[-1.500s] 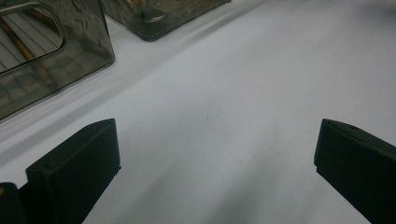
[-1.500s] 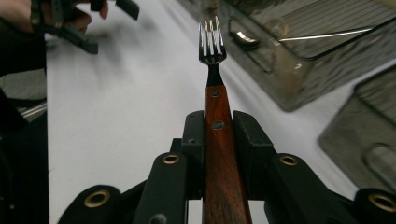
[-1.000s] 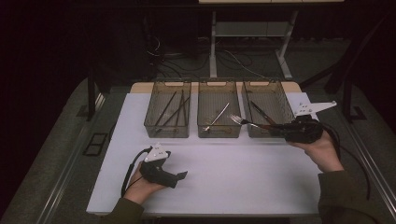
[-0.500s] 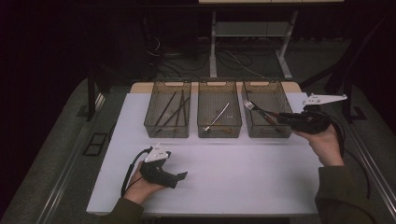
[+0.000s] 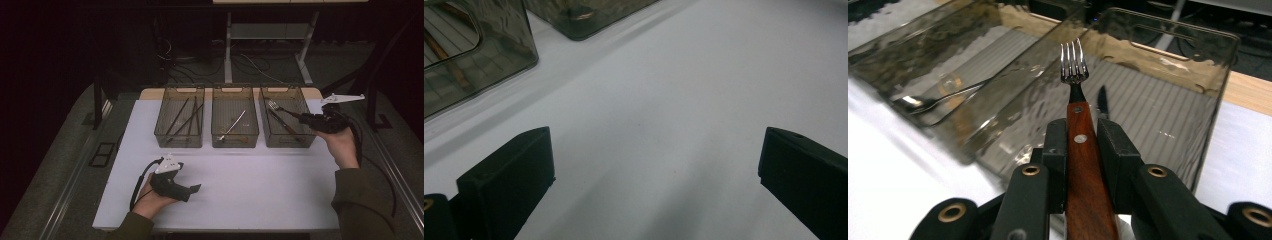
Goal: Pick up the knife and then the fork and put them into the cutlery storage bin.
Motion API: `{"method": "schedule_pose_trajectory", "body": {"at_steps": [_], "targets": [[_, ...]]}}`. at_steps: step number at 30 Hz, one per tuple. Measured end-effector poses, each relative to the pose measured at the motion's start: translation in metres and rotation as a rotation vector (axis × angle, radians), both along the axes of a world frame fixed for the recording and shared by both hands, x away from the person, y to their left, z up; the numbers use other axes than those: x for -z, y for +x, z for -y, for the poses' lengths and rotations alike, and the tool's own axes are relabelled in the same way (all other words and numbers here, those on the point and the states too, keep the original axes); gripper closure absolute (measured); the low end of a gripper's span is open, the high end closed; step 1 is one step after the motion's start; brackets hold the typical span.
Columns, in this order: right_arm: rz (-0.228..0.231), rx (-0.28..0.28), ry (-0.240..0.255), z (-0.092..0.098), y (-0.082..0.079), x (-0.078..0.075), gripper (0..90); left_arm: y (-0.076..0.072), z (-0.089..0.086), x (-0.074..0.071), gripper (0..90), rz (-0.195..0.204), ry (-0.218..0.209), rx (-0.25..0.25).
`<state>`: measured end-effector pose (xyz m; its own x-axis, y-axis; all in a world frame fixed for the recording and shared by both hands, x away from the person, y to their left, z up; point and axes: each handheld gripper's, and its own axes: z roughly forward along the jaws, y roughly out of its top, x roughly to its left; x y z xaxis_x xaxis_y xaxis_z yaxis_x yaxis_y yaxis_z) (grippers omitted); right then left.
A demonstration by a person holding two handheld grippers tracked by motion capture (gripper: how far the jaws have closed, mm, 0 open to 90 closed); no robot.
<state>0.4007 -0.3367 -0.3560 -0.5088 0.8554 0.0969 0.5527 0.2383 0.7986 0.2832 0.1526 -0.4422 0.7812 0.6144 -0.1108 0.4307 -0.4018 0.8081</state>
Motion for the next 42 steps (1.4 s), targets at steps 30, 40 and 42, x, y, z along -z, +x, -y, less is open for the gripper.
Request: {"method": "schedule_pose_trajectory", "body": {"at_steps": [30,40,42], "targets": [[-0.170,0.071,-0.087,-0.025,0.051,0.035,74.5,0.000,0.001,0.001,0.2,-0.013,0.003,0.006],[-0.173,0.057,-0.100,-0.024,0.052,0.039,69.5,0.000,0.001,0.001,0.2,-0.014,0.006,0.010],[-0.170,0.060,-0.100,-0.024,0.052,0.039,62.6,0.000,0.001,0.001,0.2,-0.014,0.006,0.011]]}}
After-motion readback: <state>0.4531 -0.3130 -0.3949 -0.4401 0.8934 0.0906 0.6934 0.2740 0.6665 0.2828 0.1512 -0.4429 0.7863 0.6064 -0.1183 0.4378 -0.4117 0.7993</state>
